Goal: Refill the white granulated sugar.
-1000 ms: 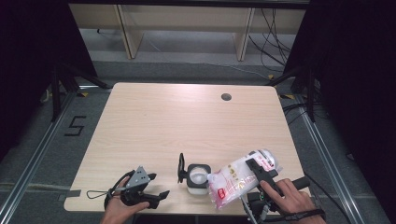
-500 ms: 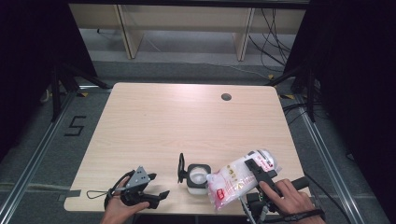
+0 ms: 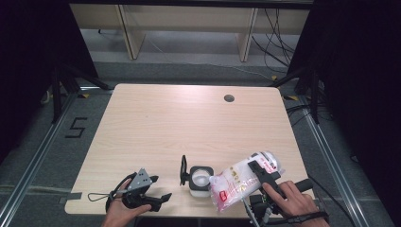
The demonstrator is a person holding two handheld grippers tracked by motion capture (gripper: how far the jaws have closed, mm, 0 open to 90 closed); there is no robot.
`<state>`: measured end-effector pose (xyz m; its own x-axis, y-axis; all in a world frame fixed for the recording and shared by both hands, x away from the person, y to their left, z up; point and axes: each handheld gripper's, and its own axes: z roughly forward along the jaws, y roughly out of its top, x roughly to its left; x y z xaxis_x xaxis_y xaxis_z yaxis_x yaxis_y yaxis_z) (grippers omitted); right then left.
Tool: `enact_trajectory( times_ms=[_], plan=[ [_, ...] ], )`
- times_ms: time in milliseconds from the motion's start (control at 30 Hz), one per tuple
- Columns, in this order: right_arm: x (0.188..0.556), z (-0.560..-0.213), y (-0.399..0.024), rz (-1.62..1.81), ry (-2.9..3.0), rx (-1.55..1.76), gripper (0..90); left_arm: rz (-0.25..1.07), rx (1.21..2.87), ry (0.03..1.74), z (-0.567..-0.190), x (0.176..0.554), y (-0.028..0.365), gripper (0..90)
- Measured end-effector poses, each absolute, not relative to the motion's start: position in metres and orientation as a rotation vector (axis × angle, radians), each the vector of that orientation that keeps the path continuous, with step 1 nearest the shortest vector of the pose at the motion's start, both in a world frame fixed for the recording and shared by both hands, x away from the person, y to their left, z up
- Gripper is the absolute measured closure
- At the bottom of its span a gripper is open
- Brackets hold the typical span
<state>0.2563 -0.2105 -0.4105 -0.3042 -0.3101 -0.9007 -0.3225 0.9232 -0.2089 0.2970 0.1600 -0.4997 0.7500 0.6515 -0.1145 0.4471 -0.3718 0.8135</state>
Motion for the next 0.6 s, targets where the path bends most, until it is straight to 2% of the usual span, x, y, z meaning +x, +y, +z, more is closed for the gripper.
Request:
enact_trajectory(
  times_ms=[433, 600],
  plan=[
    [0.260, -0.411, -0.214, 0.049, 1.958, -0.451, 47.5, 0.279, 2.028, 0.839, -0.499, 0.296, 0.161, 20.1],
    [0.265, -0.417, -0.224, 0.214, 2.035, -0.323, 47.6, 0.277, 2.025, 0.831, -0.499, 0.296, 0.161, 20.1]
  ],
)
